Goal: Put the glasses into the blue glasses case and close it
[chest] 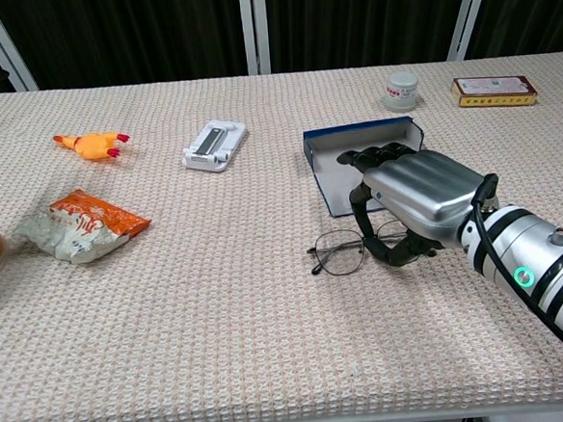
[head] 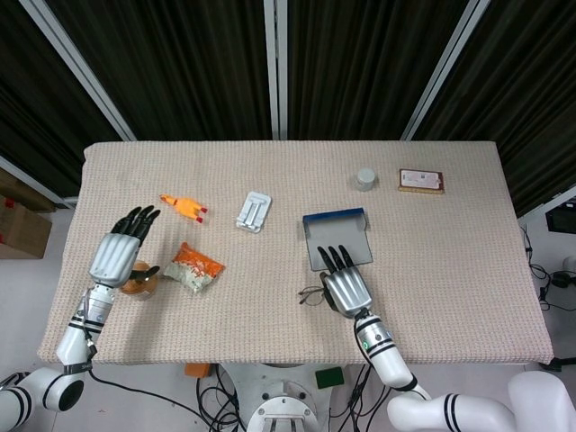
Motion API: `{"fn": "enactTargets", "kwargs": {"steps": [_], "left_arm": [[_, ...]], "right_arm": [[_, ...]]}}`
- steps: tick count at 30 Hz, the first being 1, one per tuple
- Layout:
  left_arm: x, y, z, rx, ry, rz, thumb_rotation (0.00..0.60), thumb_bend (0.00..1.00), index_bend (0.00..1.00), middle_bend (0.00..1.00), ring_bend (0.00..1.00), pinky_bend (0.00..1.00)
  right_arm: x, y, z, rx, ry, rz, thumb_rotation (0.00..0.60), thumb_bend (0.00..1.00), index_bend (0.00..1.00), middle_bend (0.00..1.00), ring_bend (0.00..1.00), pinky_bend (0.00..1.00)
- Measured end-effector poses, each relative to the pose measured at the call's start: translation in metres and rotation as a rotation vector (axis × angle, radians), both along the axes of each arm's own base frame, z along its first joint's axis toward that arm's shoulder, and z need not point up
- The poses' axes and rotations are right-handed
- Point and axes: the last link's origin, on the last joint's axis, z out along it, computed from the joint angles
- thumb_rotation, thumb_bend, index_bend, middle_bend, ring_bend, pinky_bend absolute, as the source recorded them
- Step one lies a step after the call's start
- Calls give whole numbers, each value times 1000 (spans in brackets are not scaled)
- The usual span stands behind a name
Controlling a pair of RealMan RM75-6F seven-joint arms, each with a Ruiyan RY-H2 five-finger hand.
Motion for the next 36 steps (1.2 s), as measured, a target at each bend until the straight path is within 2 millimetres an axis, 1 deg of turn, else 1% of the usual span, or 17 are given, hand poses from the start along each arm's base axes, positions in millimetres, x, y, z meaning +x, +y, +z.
{"fn": "enactTargets", "kwargs": {"steps": [5, 9, 14, 22, 28, 31, 36], "left_arm": [[-1, -1, 0, -1, 1, 4, 596, 40, 56, 35, 27, 196], [-2, -1, 2, 1, 6, 5, 596, 40, 56, 35, 27, 196], [-3, 0, 5, 9, 10, 10, 598, 41, 55, 35, 26, 196], [-6, 1, 7, 12, 14, 22, 596, 40, 56, 35, 26, 196], [-7, 3, 7, 10, 17, 26, 596, 40, 55, 35, 26, 196], [-7, 4, 7, 9, 16, 29, 597, 40, 55, 35, 26, 196], [-8, 5, 5, 3, 18, 32, 597, 40, 56, 35, 27, 196]], "right_arm": [[0, -4, 3, -10, -6, -1, 600, 491, 711, 65, 0, 0], [1, -13, 8, -27, -10, -1, 600, 490, 712, 65, 0, 0], [2, -34, 12, -46, -4, -3, 600, 490, 712, 62, 0, 0], [4, -63, 8, -61, 37, -5, 600, 489, 710, 1, 0, 0], [8, -89, 8, -85, 49, -14, 600, 487, 710, 0, 0, 0], [12, -100, 8, -92, 50, -11, 600, 487, 710, 0, 0, 0], [15, -111, 6, -99, 70, -9, 600, 487, 710, 0, 0, 0]]}}
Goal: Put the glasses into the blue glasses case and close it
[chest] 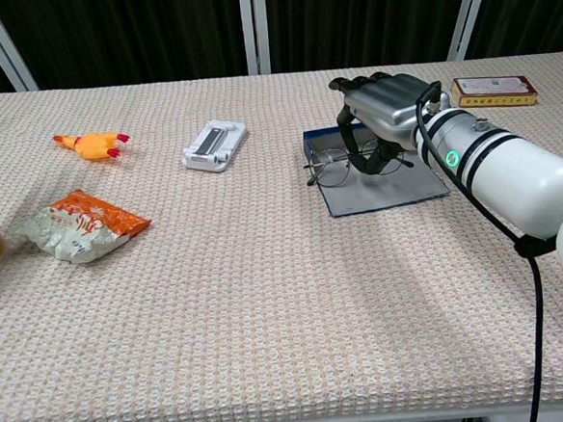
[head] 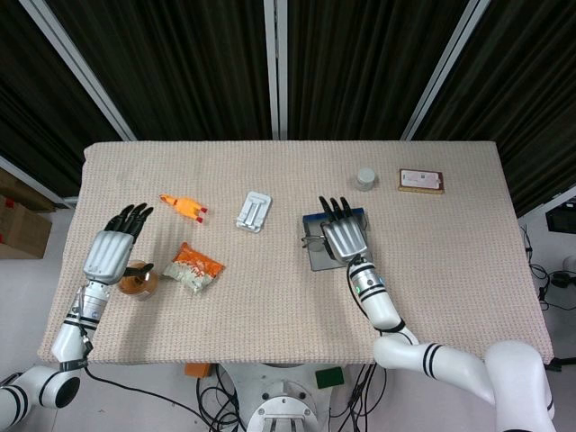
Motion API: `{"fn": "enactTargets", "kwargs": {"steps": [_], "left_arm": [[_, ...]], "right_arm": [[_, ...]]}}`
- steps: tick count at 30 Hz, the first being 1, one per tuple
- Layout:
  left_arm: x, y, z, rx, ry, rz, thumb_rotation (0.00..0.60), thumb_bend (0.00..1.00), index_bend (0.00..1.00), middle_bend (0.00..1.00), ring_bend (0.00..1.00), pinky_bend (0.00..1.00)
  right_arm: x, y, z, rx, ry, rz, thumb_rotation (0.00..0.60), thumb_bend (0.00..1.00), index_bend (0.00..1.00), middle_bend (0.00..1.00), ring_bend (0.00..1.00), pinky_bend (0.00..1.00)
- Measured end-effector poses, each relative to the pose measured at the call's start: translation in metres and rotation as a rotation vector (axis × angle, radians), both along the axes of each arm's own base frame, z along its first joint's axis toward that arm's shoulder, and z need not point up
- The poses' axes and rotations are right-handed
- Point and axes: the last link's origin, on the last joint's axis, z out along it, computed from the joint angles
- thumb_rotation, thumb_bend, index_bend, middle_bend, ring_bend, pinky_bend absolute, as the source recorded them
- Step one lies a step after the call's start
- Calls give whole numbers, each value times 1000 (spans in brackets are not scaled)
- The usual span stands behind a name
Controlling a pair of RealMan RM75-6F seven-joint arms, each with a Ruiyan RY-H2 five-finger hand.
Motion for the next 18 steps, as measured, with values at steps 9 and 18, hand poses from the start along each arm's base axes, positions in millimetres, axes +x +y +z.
{"fn": "enactTargets", "kwargs": {"steps": [9, 18], "left_arm": [[-4, 0, -2, -5, 0, 9, 596, 40, 55, 35, 26, 196], [-5, 1, -3, -10, -3, 13, 595, 40, 55, 35, 27, 196]], "right_arm": [[0, -13, -10, 4, 28, -5, 600, 487, 709, 0, 0, 0], [-8, -16, -12, -6, 44, -16, 600, 487, 709, 0, 0, 0]]}}
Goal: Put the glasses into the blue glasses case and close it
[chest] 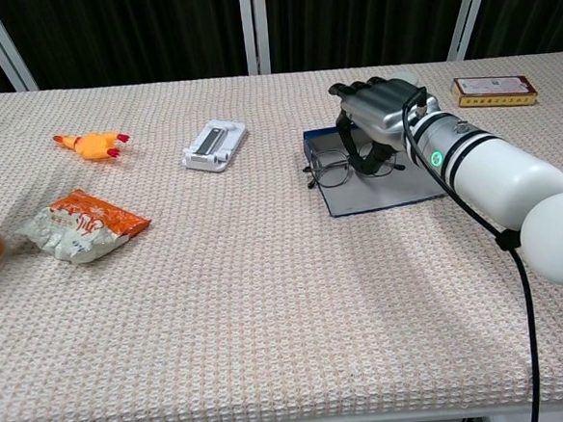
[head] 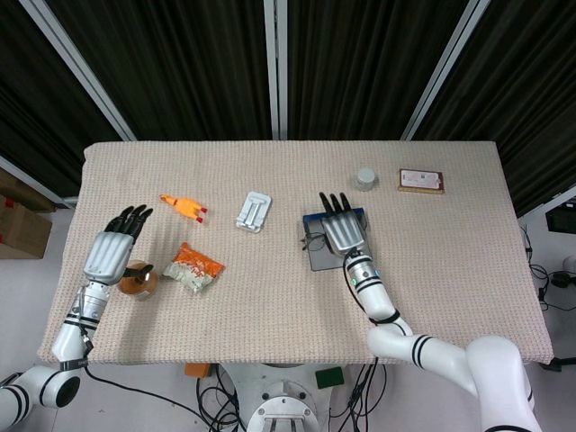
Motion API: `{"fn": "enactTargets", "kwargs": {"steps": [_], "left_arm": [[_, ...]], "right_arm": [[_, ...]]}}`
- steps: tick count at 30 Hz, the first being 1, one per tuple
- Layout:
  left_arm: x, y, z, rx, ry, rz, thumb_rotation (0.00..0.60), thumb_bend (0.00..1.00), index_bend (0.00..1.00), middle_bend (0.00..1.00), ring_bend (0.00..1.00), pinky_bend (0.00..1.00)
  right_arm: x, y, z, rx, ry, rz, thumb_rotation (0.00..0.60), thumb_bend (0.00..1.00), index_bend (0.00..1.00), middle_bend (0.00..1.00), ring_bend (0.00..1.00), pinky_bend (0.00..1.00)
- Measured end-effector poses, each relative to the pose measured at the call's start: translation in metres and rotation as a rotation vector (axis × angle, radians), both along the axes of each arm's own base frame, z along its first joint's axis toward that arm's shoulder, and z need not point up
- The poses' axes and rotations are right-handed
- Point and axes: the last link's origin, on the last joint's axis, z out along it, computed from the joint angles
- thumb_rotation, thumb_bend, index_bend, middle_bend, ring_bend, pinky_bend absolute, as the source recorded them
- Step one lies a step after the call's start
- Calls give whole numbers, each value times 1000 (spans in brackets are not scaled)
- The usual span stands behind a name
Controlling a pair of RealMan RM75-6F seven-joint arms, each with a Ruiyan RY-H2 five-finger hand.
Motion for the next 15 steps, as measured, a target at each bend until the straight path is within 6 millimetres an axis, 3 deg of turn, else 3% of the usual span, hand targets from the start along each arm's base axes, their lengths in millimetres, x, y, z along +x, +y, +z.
{"fn": "enactTargets", "kwargs": {"steps": [7, 15], "left_arm": [[0, 1, -2, -8, 0, 1, 596, 41, 55, 35, 26, 196], [0, 2, -1, -4, 5, 2, 597, 41, 56, 35, 26, 196]], "right_arm": [[-9, -2, 3, -9, 3, -16, 600, 487, 709, 0, 0, 0], [-5, -10, 3, -21, 2, -13, 600, 487, 709, 0, 0, 0]]}}
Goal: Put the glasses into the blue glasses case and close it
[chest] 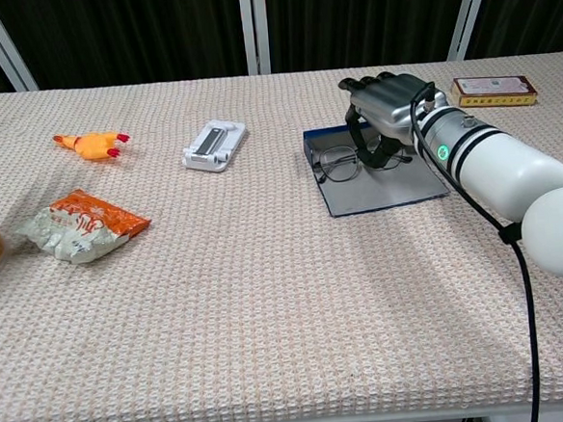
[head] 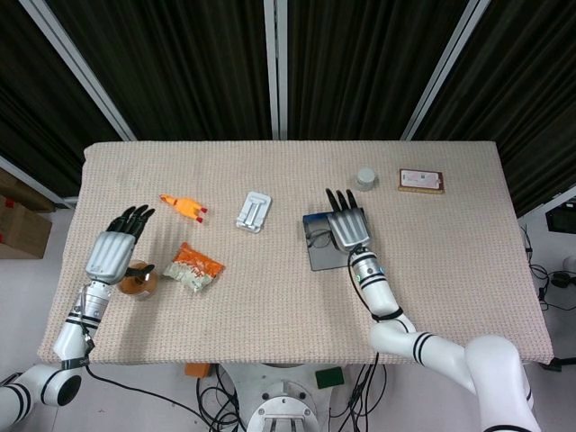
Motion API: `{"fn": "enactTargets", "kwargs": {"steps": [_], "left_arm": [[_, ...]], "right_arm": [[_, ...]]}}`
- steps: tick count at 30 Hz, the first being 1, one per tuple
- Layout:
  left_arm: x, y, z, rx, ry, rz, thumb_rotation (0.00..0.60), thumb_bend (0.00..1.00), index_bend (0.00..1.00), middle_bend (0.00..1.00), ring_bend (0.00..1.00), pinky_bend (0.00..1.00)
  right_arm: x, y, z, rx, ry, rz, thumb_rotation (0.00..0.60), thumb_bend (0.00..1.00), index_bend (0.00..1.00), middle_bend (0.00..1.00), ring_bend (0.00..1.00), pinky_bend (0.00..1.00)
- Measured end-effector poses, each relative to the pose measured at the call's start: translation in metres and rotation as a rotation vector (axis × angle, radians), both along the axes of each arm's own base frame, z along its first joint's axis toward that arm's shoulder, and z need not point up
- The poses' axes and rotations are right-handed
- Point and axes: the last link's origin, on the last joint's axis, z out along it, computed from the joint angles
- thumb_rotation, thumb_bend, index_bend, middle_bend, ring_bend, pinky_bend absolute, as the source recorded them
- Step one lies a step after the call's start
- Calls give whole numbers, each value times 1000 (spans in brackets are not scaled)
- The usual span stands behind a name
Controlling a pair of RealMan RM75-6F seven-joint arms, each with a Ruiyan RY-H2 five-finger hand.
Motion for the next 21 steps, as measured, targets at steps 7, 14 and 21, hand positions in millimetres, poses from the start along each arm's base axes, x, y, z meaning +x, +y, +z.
{"fn": "enactTargets", "kwargs": {"steps": [7, 14, 21], "left_arm": [[-1, 1, 1, -1, 3, 6, 597, 41, 55, 35, 27, 196], [-1, 2, 0, -5, 2, 7, 597, 41, 55, 35, 27, 196], [-1, 2, -2, -13, 4, 2, 594, 40, 55, 35, 26, 196]], "right_arm": [[3, -7, -1, -18, 2, -4, 600, 487, 709, 0, 0, 0], [-2, -8, 1, -21, -2, -20, 600, 487, 710, 0, 0, 0], [-9, -4, 2, -26, 2, -33, 600, 487, 710, 0, 0, 0]]}}
